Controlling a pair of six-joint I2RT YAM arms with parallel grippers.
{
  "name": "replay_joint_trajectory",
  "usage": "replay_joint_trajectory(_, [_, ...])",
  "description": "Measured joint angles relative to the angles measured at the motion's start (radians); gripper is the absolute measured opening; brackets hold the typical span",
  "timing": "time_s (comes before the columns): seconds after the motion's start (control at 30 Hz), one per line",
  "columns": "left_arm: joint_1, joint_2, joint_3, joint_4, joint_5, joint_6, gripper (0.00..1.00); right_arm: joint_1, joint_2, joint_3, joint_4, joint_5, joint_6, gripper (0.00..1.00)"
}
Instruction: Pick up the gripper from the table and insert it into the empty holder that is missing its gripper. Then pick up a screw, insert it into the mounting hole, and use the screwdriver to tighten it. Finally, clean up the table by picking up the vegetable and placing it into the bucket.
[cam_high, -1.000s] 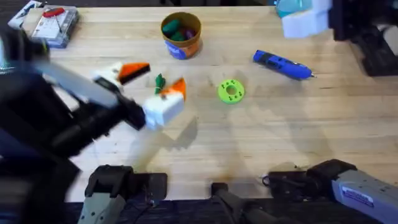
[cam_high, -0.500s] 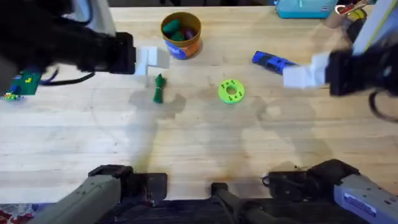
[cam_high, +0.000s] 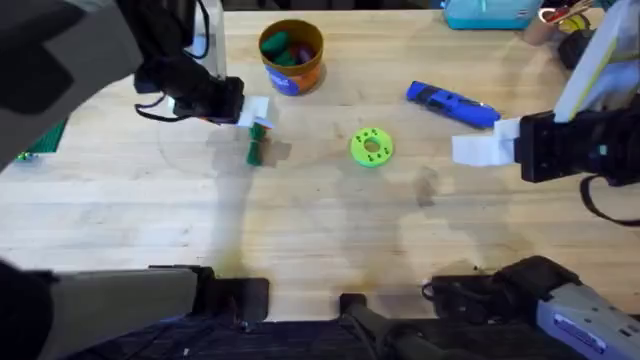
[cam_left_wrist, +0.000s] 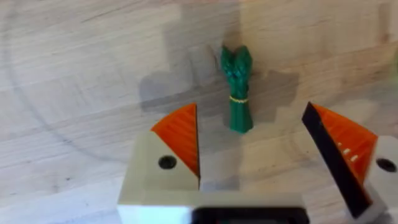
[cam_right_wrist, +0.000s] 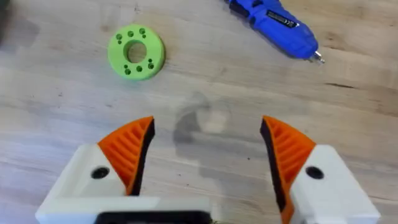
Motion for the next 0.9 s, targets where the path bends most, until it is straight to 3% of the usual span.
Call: replay_joint_trajectory(0.9, [0.000, 0.009, -0.005, 0.007, 0.000, 0.000, 0.986, 0.000, 0.000, 0.000, 0.000, 0.000, 0.000, 0.995])
